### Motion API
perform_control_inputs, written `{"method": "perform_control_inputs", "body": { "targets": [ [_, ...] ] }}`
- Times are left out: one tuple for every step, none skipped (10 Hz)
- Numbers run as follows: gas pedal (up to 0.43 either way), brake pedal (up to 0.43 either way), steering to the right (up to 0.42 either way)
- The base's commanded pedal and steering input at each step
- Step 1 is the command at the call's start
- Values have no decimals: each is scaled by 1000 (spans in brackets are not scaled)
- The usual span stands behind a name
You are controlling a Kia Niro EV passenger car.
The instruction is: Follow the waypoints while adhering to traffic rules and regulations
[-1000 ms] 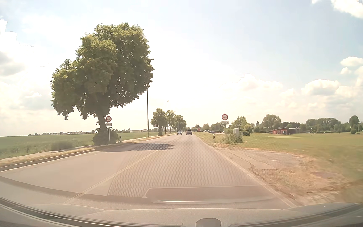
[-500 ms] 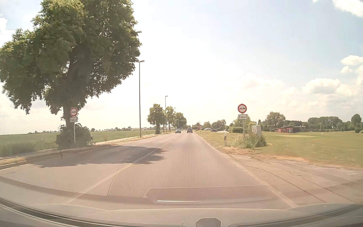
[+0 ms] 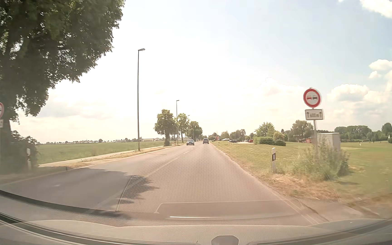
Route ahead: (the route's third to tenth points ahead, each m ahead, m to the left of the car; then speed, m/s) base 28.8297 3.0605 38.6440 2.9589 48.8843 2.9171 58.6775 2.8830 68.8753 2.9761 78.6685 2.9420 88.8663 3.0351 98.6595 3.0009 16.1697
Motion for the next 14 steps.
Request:
{"method": "perform_control_inputs", "body": {
  "targets": [
    [138,0,-7],
    [138,0,-6],
    [138,0,-5],
    [138,0,-4],
    [138,0,-4],
    [138,0,-4],
    [138,0,-4],
    [138,0,-4],
    [138,0,-4],
    [138,0,-4],
    [138,0,-4],
    [138,0,-4],
    [138,0,-3],
    [138,0,-3]
  ]
}}
